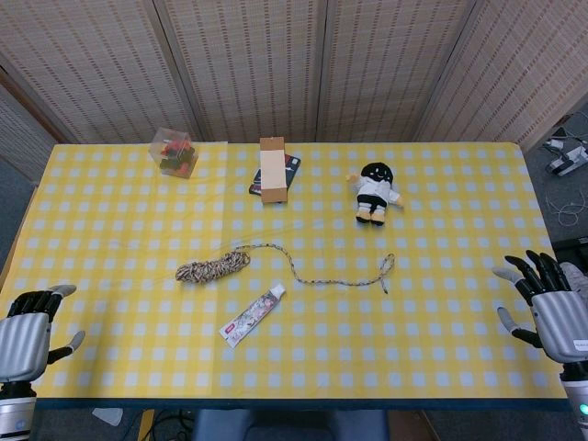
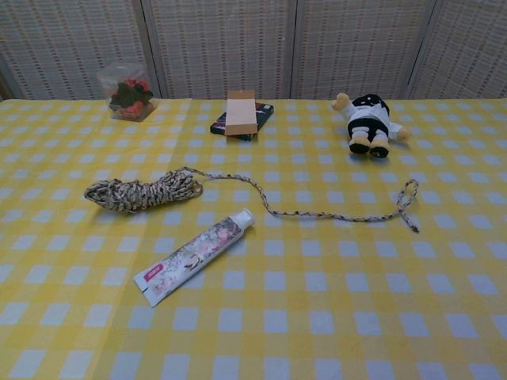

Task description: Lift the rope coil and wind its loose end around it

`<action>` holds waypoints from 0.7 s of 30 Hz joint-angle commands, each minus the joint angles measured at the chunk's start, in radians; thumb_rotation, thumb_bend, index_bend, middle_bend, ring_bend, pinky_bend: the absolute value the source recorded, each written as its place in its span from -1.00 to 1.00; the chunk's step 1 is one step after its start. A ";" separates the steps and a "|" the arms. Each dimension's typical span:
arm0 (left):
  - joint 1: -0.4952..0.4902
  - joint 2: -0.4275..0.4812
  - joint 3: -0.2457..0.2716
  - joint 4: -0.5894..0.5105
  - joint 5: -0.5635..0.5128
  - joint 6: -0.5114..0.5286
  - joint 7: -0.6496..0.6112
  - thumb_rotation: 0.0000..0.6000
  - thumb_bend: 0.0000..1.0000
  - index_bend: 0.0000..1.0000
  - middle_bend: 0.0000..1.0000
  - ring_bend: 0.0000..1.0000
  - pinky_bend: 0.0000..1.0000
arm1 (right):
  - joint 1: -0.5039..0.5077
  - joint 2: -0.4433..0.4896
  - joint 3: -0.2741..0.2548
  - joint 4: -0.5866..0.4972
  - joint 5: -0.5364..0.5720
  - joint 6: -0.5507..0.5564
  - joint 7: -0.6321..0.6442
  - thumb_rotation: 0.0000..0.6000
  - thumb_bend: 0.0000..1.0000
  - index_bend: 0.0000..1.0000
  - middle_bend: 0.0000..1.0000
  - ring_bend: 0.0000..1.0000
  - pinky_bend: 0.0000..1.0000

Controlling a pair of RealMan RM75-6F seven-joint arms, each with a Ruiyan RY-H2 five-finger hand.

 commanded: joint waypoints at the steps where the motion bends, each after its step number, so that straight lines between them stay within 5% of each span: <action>1: -0.001 -0.002 -0.005 -0.001 0.000 -0.006 0.008 1.00 -0.59 -0.38 -0.47 -0.52 -0.67 | -0.002 0.001 0.001 0.002 0.003 0.004 0.002 1.00 -0.38 -0.50 -0.69 -1.00 -1.00; 10: -0.049 -0.033 -0.047 0.023 -0.017 -0.077 -0.001 1.00 -0.59 -0.37 -0.47 -0.52 -0.67 | 0.001 0.010 0.024 0.013 0.024 0.021 0.012 1.00 -0.38 -0.50 -0.69 -1.00 -1.00; 21: -0.230 -0.172 -0.137 0.109 -0.106 -0.289 0.118 1.00 -0.59 -0.38 -0.47 -0.52 -0.67 | 0.019 0.033 0.044 -0.005 0.032 0.017 -0.002 1.00 -0.38 -0.50 -0.69 -1.00 -1.00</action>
